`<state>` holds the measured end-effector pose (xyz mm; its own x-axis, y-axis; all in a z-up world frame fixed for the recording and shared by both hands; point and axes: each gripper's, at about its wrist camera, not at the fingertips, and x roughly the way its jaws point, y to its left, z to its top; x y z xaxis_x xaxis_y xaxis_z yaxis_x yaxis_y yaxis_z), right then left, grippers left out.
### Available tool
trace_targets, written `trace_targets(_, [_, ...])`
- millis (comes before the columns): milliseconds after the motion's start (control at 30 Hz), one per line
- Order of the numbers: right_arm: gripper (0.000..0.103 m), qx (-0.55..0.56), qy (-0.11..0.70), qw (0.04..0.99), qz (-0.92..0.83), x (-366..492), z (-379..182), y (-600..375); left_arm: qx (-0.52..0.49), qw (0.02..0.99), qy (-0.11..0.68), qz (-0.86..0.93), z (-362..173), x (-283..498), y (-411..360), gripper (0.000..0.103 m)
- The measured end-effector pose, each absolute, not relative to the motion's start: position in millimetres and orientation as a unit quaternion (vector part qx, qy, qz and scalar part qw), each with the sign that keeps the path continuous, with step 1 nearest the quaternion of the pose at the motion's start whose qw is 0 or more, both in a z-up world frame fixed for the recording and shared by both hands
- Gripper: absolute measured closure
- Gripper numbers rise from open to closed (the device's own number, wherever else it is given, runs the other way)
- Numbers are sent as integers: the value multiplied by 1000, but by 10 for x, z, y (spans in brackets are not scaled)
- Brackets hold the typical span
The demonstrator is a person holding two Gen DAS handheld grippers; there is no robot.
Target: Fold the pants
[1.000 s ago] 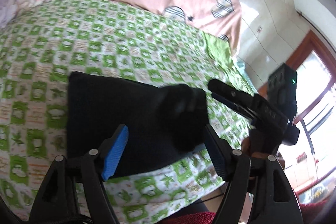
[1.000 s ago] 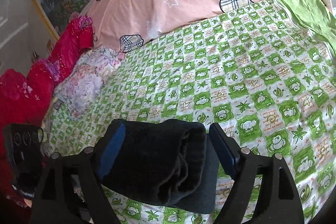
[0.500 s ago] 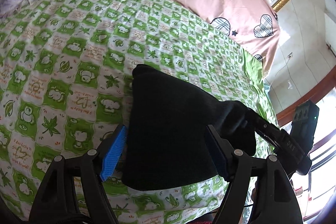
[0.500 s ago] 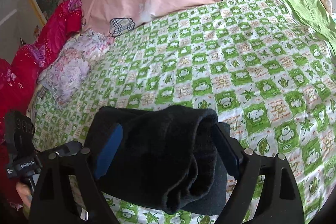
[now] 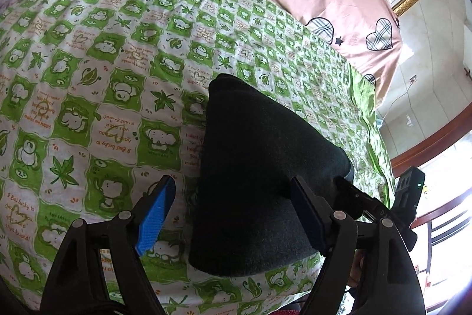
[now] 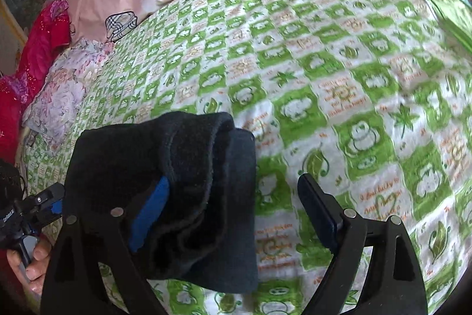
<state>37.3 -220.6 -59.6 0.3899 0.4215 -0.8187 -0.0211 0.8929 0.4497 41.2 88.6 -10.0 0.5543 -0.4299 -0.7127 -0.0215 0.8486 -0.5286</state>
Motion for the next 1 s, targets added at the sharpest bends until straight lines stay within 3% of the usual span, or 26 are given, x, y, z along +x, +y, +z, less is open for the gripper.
trace_targets(567, [22, 229, 522, 793, 214, 340, -708, -2220, -230, 838, 480, -118, -353, 667, 760, 22])
trace_targets(667, [23, 228, 520, 794, 218, 338, -708, -2212, -213, 842, 481, -118, -377, 704, 697, 27])
trace_targets(733, [27, 236, 518, 791, 225, 342, -715, -2208, -208, 841, 483, -125, -379, 733, 658, 44])
trace_targets(800, [33, 250, 519, 783, 233, 336, -729, -2196, -207, 841, 484, -128, -369, 743, 626, 45])
trace_targets(933, [34, 250, 521, 779, 243, 333, -731, -2139, -209, 841, 481, -130, -366, 729, 630, 48])
trace_targets(1000, [42, 248, 517, 781, 248, 321, -689, -2113, -213, 842, 477, -132, -351, 712, 640, 53])
